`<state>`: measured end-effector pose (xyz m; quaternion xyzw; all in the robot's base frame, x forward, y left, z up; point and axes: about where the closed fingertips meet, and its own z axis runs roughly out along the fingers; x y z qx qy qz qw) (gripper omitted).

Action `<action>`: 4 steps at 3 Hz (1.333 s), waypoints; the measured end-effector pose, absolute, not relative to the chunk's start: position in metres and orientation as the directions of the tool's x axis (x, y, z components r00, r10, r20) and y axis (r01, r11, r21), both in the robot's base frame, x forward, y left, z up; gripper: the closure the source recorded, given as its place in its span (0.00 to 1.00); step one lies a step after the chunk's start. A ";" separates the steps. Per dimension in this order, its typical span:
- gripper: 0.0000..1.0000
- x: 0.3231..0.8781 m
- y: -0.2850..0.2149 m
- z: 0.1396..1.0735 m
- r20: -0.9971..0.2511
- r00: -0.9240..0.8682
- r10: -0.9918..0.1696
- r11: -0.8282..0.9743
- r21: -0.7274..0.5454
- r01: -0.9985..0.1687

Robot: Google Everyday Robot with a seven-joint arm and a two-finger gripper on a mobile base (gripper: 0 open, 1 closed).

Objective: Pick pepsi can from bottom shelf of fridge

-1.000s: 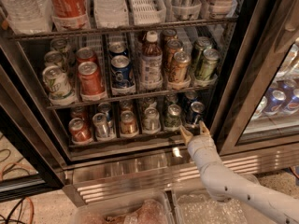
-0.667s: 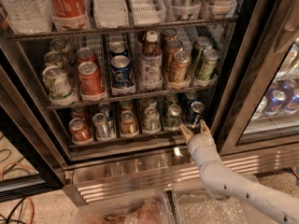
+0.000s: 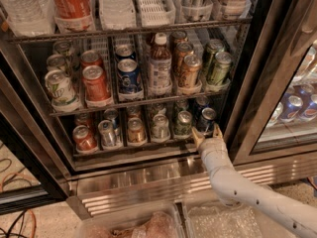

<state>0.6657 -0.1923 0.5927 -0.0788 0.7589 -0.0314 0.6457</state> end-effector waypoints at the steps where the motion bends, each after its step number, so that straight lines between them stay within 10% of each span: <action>1: 0.41 0.674 -0.201 0.596 -0.977 -0.141 -0.160 0.986 -0.153 -0.059; 3: 0.44 0.700 -0.206 0.601 -0.981 -0.106 -0.164 0.985 -0.159 -0.061; 4: 0.62 0.700 -0.206 0.601 -0.981 -0.106 -0.165 0.985 -0.159 -0.061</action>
Offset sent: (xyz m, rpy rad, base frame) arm 0.0191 -0.0235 0.0104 -0.0063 -0.0481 -0.0429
